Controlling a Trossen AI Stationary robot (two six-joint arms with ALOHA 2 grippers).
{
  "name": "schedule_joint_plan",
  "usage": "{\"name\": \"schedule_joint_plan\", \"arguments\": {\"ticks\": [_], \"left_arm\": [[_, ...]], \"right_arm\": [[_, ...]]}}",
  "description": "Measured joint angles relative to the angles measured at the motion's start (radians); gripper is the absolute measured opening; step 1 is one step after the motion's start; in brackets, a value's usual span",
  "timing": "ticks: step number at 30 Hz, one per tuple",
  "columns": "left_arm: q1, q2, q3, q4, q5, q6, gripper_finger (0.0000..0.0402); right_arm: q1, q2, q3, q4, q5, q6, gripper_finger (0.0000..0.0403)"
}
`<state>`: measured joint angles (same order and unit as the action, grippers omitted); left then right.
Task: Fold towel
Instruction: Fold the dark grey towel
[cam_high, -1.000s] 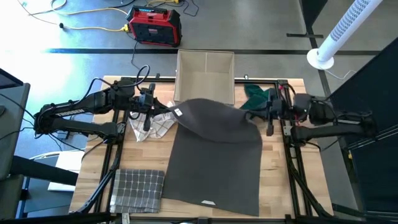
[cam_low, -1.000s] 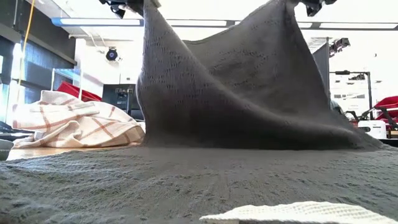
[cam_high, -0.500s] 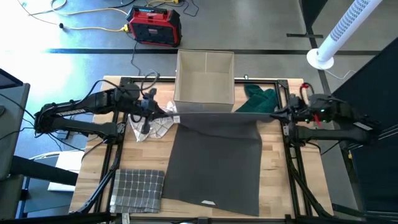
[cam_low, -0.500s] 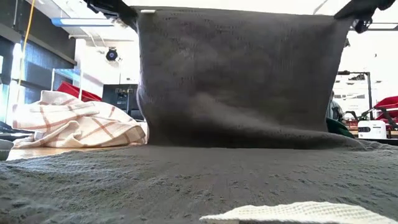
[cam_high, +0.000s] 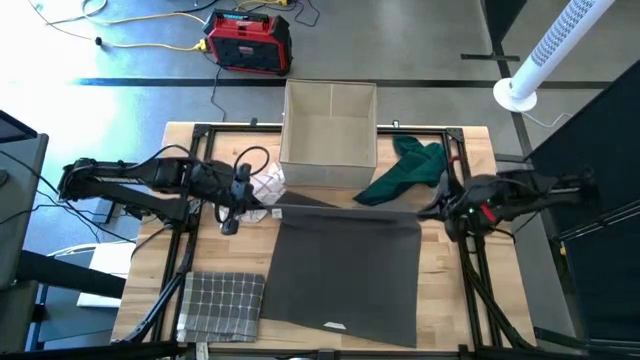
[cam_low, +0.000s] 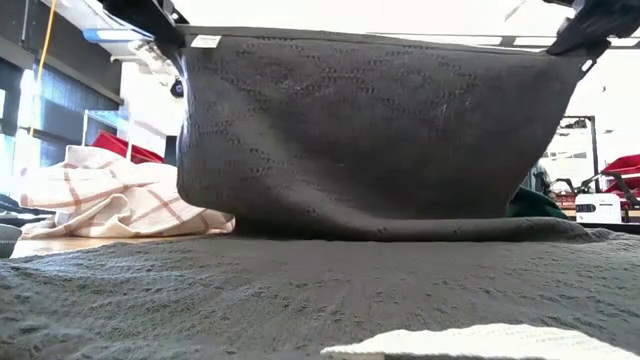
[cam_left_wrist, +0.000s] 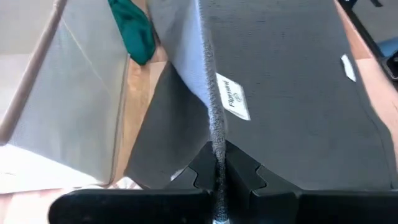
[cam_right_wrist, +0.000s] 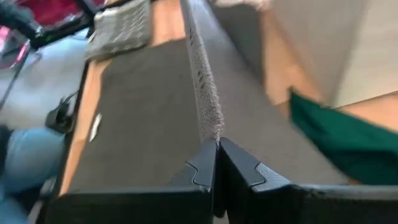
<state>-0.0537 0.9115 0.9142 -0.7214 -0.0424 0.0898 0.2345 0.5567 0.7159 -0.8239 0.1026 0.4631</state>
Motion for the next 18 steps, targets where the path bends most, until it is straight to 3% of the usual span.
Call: {"name": "schedule_joint_plan", "arguments": {"ticks": [4,9,18], "left_arm": [[-0.023,0.004,0.0,0.023,-0.051,-0.003,0.0],[-0.028,0.01,0.0,0.089,-0.061,0.027,0.0],[-0.027,0.038,0.0,0.165,-0.038,0.039,0.0]], "right_arm": [[0.156,0.061,0.06,-0.054,0.14,0.057,0.0],[0.319,0.097,0.127,-0.056,0.29,0.003,0.0],[0.355,-0.015,0.137,-0.082,0.325,-0.067,0.0]]}}
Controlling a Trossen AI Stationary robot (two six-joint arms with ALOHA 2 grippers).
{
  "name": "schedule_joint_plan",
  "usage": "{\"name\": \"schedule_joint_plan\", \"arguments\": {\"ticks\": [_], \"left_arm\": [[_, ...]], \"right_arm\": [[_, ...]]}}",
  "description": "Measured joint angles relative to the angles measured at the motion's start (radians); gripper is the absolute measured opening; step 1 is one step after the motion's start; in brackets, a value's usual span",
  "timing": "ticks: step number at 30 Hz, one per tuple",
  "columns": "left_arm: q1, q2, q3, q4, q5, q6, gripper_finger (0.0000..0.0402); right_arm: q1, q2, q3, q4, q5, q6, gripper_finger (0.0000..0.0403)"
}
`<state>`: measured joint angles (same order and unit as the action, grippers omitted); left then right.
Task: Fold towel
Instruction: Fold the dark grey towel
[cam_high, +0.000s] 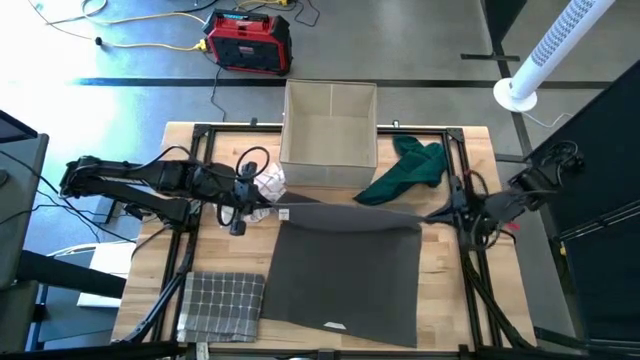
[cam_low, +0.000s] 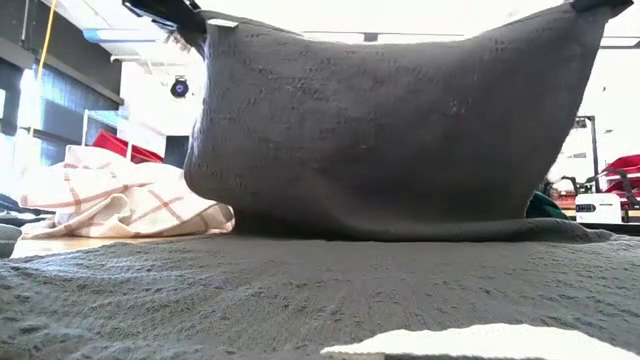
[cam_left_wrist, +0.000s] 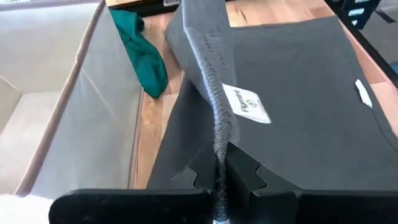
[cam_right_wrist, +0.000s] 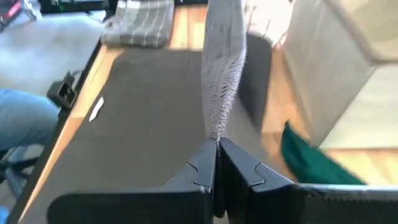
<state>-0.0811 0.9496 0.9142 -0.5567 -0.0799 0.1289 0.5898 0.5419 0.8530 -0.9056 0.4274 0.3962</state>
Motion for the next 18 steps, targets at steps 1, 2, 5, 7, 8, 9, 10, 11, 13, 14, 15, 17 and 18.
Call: {"name": "schedule_joint_plan", "arguments": {"ticks": [1,2,5,7,8,9,10,11,13,14,15,17,18], "left_arm": [[0.0,0.004,0.0,0.009,0.003,-0.001,0.0],[0.0,0.007,0.0,0.018,0.006,-0.002,0.0],[0.0,0.011,0.0,0.05,0.018,0.0,0.0],[-0.001,0.005,0.005,0.055,-0.001,0.014,0.0],[-0.001,0.0,0.007,0.064,-0.017,0.023,0.0],[0.0,-0.005,0.007,0.066,-0.032,0.031,0.0],[0.0,-0.01,0.007,0.064,-0.038,0.031,0.0],[0.0,-0.015,0.007,0.064,-0.04,0.031,0.0],[0.0,-0.019,0.007,0.064,-0.026,0.028,0.0],[0.0,-0.018,0.007,0.062,-0.005,0.021,0.0],[0.0,-0.015,0.007,0.056,0.028,0.009,0.0],[0.0,0.004,0.0,0.047,0.103,-0.026,0.0],[0.0,0.02,-0.003,0.03,0.136,-0.05,0.0]], "right_arm": [[0.0,-0.015,0.01,-0.004,0.002,-0.003,0.0],[0.0,-0.029,0.019,-0.007,0.003,-0.005,0.0],[0.0,-0.046,0.068,-0.049,-0.015,0.012,0.0],[0.0,-0.029,0.107,-0.114,-0.019,0.038,0.0],[0.0,-0.018,0.119,-0.146,-0.02,0.062,0.0],[0.0,-0.006,0.123,-0.173,-0.034,0.092,0.0],[0.0,0.009,0.123,-0.195,-0.068,0.128,0.0],[0.0,0.026,0.12,-0.199,-0.11,0.159,0.0],[0.0,0.064,0.112,-0.182,-0.195,0.217,0.0],[0.0,0.085,0.109,-0.16,-0.232,0.239,0.0],[0.0,0.108,0.107,-0.134,-0.274,0.257,0.0],[0.0,0.164,0.102,-0.091,-0.357,0.282,0.0],[0.001,0.198,0.1,-0.08,-0.394,0.296,0.0]]}}
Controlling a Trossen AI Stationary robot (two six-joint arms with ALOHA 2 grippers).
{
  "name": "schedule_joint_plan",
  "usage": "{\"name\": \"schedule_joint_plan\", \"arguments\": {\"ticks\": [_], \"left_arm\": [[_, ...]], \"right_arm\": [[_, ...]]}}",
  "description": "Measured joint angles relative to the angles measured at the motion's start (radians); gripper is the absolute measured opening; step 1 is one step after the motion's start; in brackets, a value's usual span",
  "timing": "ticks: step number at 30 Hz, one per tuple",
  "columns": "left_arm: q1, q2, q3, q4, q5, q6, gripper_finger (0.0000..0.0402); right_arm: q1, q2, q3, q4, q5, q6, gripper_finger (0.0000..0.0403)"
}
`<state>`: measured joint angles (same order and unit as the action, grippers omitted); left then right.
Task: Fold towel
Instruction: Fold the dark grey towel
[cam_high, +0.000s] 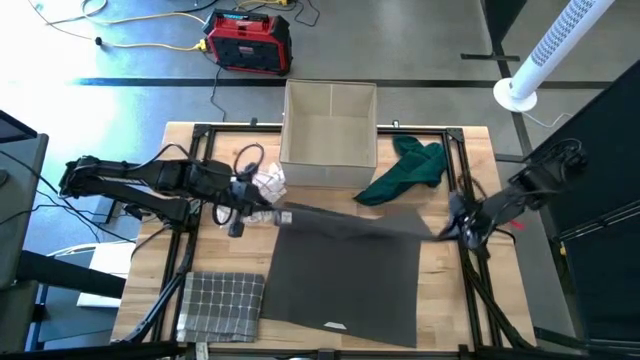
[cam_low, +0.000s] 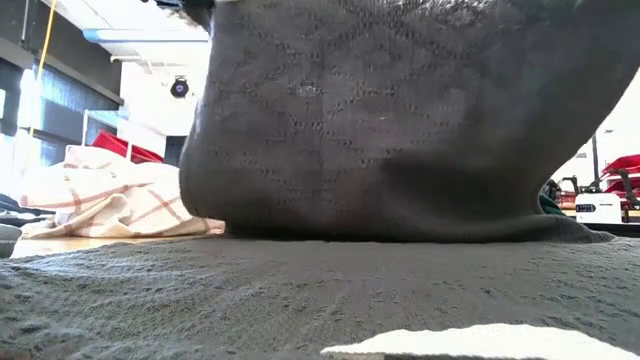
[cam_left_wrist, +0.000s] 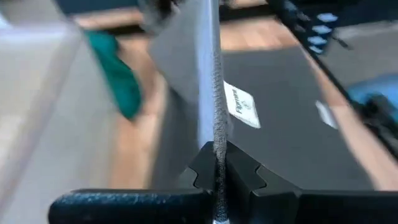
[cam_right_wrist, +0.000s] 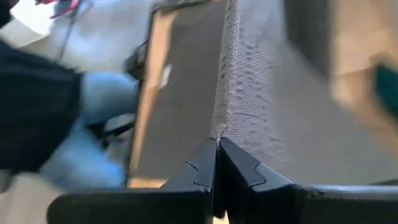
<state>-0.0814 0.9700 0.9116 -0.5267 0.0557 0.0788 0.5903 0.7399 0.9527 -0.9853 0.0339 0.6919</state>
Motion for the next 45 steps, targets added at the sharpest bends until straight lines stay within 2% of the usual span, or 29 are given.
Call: {"name": "schedule_joint_plan", "arguments": {"ticks": [4,8,15,22,26,34,39,45], "left_arm": [[-0.022,0.069,-0.001,-0.05,0.047,-0.073,0.0],[-0.068,0.135,-0.001,-0.044,0.047,-0.079,0.0],[-0.165,0.233,-0.001,-0.039,0.049,-0.137,0.0],[-0.263,0.311,-0.001,-0.042,0.044,-0.196,0.0],[-0.305,0.373,-0.001,-0.045,0.047,-0.233,0.0003],[-0.364,0.494,-0.001,-0.01,0.153,-0.279,0.0009],[-0.384,0.535,-0.001,-0.011,0.152,-0.3,0.0011],[-0.402,0.551,0.0,-0.009,0.141,-0.338,0.0019]], "right_arm": [[0.016,0.136,-0.002,-0.001,-0.079,0.059,0.0],[0.08,0.251,-0.002,0.046,-0.055,0.095,0.0],[0.197,0.405,-0.002,0.079,0.056,0.209,0.0],[0.263,0.543,-0.002,0.197,0.059,0.275,0.0],[0.266,0.633,-0.002,0.317,0.005,0.272,0.0],[0.269,0.818,-0.002,0.54,-0.1,0.28,0.0],[0.267,0.891,-0.001,0.57,-0.152,0.336,0.0],[0.264,0.912,-0.001,0.576,-0.179,0.427,0.0]]}}
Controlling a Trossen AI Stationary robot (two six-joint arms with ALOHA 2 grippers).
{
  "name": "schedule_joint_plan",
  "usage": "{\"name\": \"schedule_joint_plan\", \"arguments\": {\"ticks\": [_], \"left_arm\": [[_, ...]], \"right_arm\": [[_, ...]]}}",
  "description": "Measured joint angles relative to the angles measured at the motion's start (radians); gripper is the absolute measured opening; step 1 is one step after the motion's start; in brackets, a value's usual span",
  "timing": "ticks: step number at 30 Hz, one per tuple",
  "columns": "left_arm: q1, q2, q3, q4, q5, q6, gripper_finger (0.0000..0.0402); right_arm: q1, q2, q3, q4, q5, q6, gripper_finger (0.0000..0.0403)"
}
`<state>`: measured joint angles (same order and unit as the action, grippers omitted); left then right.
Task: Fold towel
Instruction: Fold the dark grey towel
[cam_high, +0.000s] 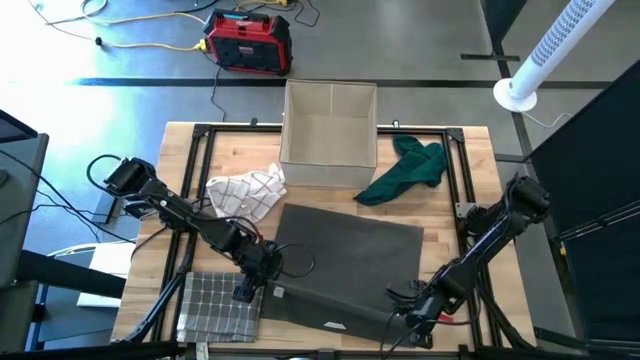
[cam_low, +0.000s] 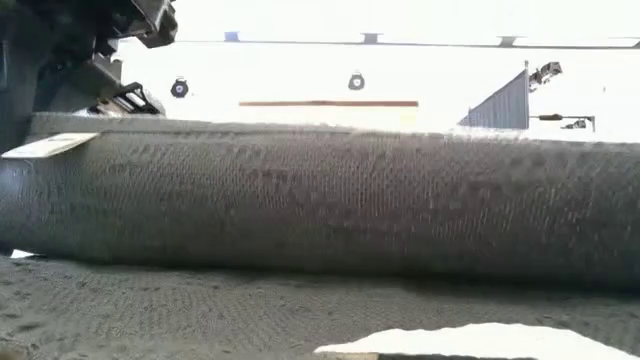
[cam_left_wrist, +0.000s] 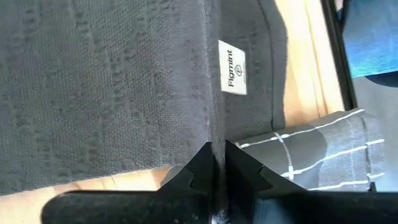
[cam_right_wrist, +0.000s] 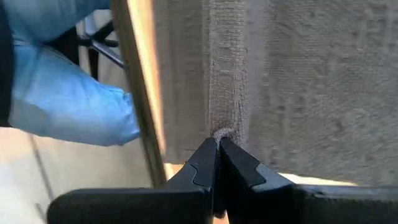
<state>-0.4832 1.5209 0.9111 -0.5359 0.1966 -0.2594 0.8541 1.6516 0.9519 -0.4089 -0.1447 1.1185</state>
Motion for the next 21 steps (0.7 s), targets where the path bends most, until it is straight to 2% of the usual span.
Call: {"name": "schedule_joint_plan", "arguments": {"ticks": [4,8,12,16,19,21], "left_arm": [[-0.005,0.004,-0.001,0.006,0.019,-0.027,0.0039],[-0.01,0.004,-0.001,0.011,0.093,-0.075,0.0068],[-0.01,0.004,-0.001,0.009,0.106,-0.128,0.0093],[-0.01,0.004,-0.001,0.009,0.111,-0.158,0.0106],[-0.012,0.004,-0.001,0.01,0.099,-0.159,0.0108],[-0.02,0.004,-0.001,0.011,0.037,-0.166,0.0106]], "right_arm": [[-0.001,-0.006,0.0,0.01,-0.034,0.056,0.0012],[0.0,-0.006,0.012,0.017,-0.053,0.111,0.0048],[-0.001,-0.008,0.04,0.026,-0.075,0.151,0.0093],[0.007,-0.008,0.073,0.025,-0.149,0.179,0.012],[0.025,-0.008,0.097,0.009,-0.11,0.205,0.0123],[0.041,-0.008,0.108,-0.013,-0.035,0.226,0.012]]}}
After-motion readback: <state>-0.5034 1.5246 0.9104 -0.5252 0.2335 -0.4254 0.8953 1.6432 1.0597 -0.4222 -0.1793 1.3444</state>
